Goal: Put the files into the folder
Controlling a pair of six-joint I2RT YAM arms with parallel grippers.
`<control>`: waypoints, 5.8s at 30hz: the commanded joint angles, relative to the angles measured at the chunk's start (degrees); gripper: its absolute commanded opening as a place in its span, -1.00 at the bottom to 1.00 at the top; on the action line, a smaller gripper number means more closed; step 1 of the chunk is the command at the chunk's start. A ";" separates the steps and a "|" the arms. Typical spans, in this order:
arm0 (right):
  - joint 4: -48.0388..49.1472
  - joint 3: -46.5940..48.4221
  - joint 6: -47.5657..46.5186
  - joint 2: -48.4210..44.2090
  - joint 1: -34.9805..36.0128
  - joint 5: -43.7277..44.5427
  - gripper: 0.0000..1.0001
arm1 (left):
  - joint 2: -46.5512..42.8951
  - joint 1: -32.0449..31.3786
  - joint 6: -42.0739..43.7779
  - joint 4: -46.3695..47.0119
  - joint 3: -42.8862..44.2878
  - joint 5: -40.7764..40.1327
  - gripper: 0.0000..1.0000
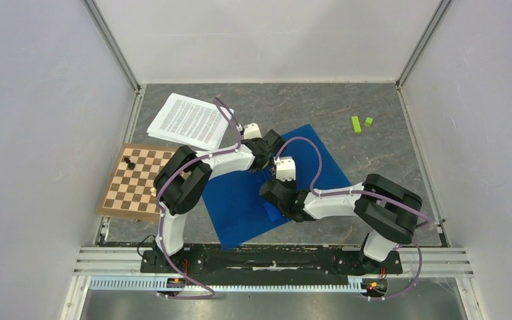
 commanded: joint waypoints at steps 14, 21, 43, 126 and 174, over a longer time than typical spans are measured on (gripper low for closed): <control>-7.32 -9.30 3.83 5.66 -11.12 -21.26 -0.75 | 12.59 0.18 -5.02 -0.26 -17.96 20.94 -0.03; -7.23 -12.01 5.03 2.92 -14.16 -23.83 -0.57 | 10.96 0.10 -6.73 1.50 -20.90 21.89 -0.04; 14.91 -19.94 -20.26 -6.31 -5.58 -33.29 -0.78 | -6.68 -2.27 -10.77 -12.19 -19.45 12.17 0.27; 22.84 -20.04 -29.73 -12.68 2.75 -21.19 -0.65 | -12.14 0.54 -6.70 -17.11 -3.92 10.95 0.48; 25.96 -20.29 -33.34 -13.72 -7.40 -36.85 -0.60 | -8.33 -1.02 -15.74 -8.80 -9.69 10.46 0.04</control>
